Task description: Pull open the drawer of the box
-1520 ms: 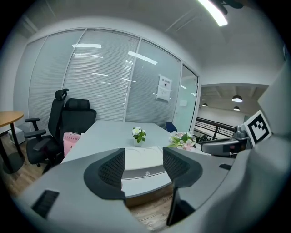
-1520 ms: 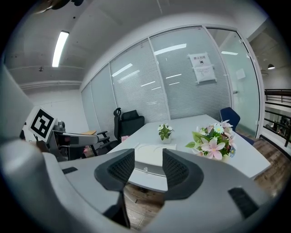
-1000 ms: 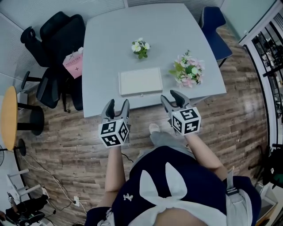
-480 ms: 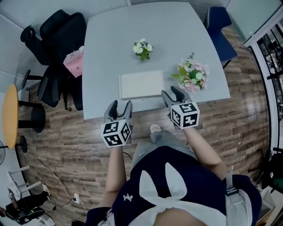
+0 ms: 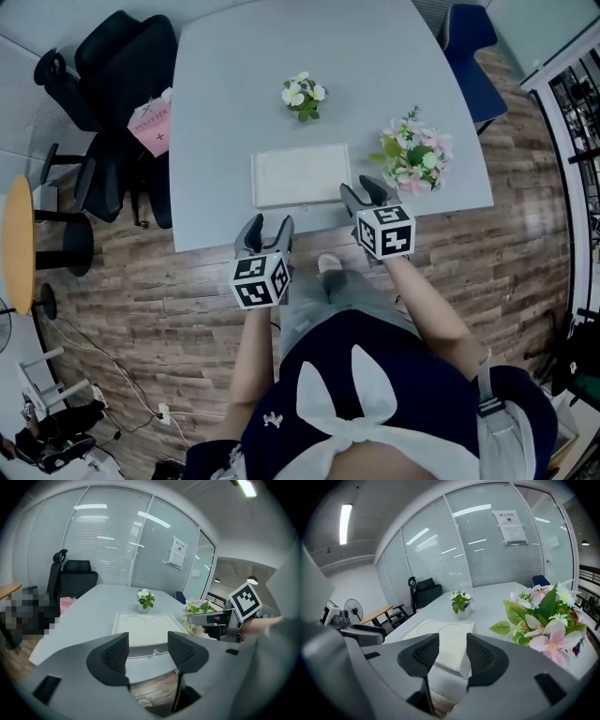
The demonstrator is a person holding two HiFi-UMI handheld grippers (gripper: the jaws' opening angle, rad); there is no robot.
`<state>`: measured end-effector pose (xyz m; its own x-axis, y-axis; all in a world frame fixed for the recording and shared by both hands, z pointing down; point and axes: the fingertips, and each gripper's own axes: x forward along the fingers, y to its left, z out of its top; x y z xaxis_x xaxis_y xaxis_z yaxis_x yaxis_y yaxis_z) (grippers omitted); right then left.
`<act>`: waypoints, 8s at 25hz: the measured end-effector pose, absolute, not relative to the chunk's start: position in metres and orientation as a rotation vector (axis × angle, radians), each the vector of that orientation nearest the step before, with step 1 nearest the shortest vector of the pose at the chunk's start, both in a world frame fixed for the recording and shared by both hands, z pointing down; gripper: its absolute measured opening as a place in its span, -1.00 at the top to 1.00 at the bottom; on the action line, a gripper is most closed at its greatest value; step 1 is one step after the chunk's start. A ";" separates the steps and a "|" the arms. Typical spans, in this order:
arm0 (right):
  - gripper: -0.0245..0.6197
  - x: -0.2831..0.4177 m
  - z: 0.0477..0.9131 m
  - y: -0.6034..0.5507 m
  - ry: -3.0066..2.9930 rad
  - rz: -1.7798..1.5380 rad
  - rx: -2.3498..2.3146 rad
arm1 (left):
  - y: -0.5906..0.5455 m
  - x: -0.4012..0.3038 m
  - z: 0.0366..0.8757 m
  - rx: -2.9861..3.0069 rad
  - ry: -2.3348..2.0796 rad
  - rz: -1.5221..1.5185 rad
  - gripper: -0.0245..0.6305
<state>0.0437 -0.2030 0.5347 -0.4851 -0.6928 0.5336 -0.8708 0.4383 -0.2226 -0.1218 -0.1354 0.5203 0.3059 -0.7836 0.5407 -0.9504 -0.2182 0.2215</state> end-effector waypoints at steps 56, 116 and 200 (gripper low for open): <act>0.54 0.041 0.599 -0.224 -2.201 0.702 1.241 | -0.166 -0.062 0.643 1.868 -1.398 0.647 0.52; 0.53 0.040 0.600 -0.226 -2.166 0.717 1.232 | -0.138 -0.063 0.644 1.875 -1.343 0.697 0.67; 0.53 0.041 0.599 -0.226 -2.174 0.693 1.256 | -0.049 -0.054 0.653 1.888 -1.214 0.796 0.67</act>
<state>0.0408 -0.2265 0.5988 -0.4272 -0.6121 0.6654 -0.8844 0.4361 -0.1666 -0.0543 -0.0490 0.6533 0.3589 -0.4669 0.8082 -0.9274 -0.2765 0.2521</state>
